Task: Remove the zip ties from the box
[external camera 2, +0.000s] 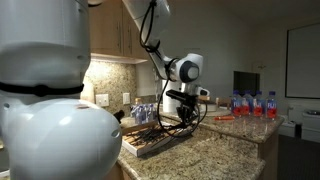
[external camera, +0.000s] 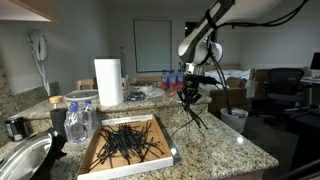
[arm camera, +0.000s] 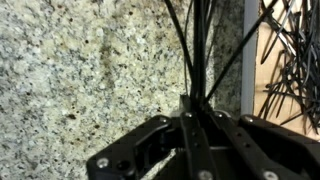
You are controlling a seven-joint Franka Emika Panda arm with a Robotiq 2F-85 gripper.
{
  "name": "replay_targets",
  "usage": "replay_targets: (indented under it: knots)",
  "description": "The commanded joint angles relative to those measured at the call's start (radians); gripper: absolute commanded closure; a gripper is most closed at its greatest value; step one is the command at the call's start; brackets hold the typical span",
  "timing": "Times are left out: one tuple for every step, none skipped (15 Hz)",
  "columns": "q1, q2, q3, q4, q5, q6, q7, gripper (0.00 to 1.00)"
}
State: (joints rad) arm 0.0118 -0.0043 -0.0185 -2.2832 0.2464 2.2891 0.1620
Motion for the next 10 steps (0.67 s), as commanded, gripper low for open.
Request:
replay_targets:
  knots:
    - [-0.022, -0.063, -0.014, -0.079, 0.052, 0.044, -0.049, 0.92]
    - [-0.026, -0.069, -0.019, -0.089, 0.06, 0.05, -0.051, 0.92]
    - [-0.028, -0.074, -0.024, -0.098, 0.065, 0.056, -0.048, 0.92]
    - [-0.029, -0.075, -0.028, -0.105, 0.069, 0.064, -0.046, 0.92]
    - [-0.03, -0.076, -0.032, -0.111, 0.07, 0.074, -0.041, 0.92]
    - [-0.032, -0.076, -0.036, -0.118, 0.071, 0.087, -0.038, 0.92]
    - [-0.036, -0.074, -0.04, -0.124, 0.066, 0.103, -0.025, 0.92]
    - [-0.04, -0.07, -0.044, -0.129, 0.07, 0.113, -0.029, 0.92]
    - [-0.044, -0.063, -0.048, -0.133, 0.064, 0.126, -0.021, 0.92]
    - [-0.048, -0.055, -0.053, -0.134, 0.058, 0.131, -0.014, 0.92]
